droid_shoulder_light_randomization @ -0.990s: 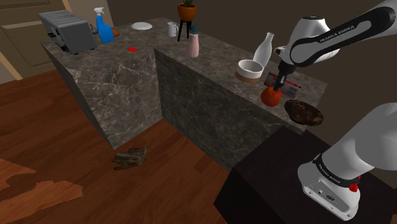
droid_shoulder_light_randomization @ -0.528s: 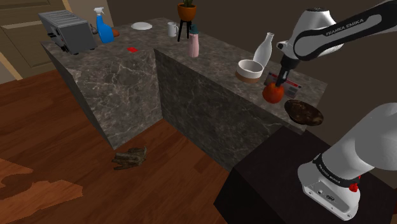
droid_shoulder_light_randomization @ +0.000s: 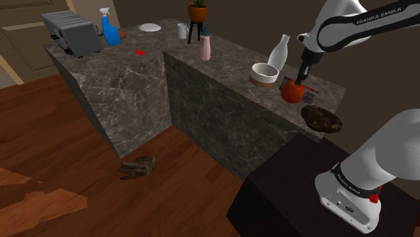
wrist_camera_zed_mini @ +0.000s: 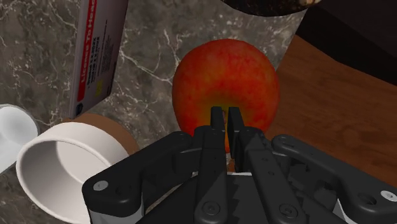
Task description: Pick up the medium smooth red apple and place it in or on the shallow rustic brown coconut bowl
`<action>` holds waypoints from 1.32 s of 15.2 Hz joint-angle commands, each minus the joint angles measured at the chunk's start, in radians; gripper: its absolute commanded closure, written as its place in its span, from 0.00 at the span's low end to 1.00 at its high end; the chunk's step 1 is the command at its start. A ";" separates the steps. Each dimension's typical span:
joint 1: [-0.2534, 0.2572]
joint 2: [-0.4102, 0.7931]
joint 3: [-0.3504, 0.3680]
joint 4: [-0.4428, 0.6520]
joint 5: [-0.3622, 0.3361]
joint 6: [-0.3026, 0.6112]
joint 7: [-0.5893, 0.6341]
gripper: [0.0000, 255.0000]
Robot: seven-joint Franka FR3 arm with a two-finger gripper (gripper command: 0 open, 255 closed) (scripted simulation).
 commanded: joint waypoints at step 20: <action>-0.140 -0.447 0.020 -0.032 -0.093 -0.397 -0.109 1.00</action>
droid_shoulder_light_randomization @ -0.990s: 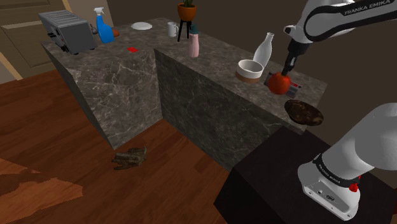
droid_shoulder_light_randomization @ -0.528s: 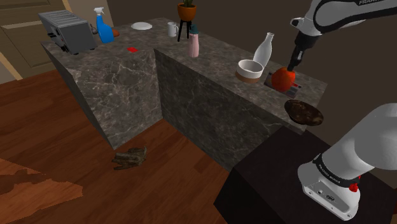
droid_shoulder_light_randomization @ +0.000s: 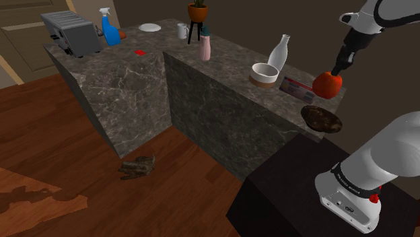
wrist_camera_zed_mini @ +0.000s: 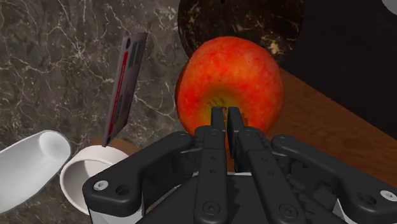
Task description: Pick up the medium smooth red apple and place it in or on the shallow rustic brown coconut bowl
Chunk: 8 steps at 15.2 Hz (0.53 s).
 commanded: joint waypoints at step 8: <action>-0.090 -0.186 -0.029 -0.072 -0.062 -0.105 -0.083 1.00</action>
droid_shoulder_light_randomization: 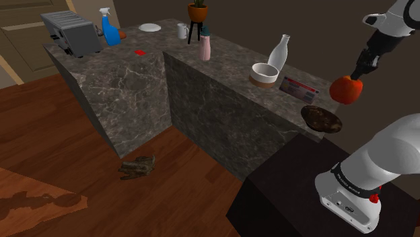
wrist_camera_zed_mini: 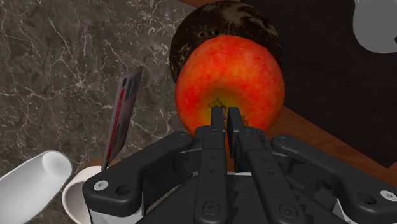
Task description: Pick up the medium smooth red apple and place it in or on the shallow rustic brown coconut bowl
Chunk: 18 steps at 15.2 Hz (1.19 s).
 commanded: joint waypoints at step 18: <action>-0.040 0.046 -0.107 -0.222 -0.110 0.265 0.029 1.00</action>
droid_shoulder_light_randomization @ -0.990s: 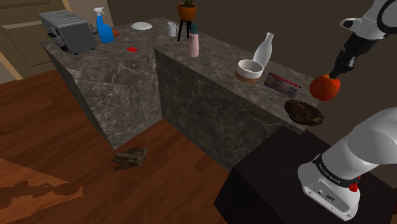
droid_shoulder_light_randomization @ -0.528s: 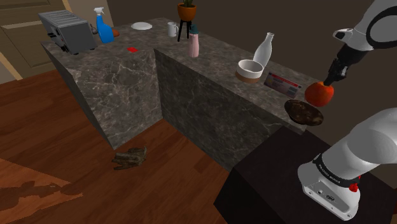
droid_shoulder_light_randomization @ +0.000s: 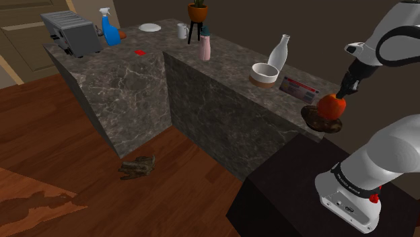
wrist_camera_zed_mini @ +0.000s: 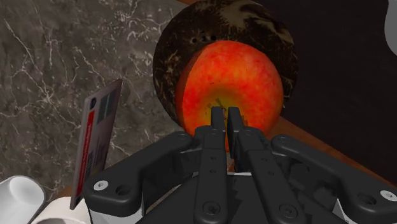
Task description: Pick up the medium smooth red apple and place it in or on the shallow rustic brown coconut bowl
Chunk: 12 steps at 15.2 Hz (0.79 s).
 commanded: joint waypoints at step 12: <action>-0.011 0.045 -0.041 -0.054 -0.042 0.099 0.011 1.00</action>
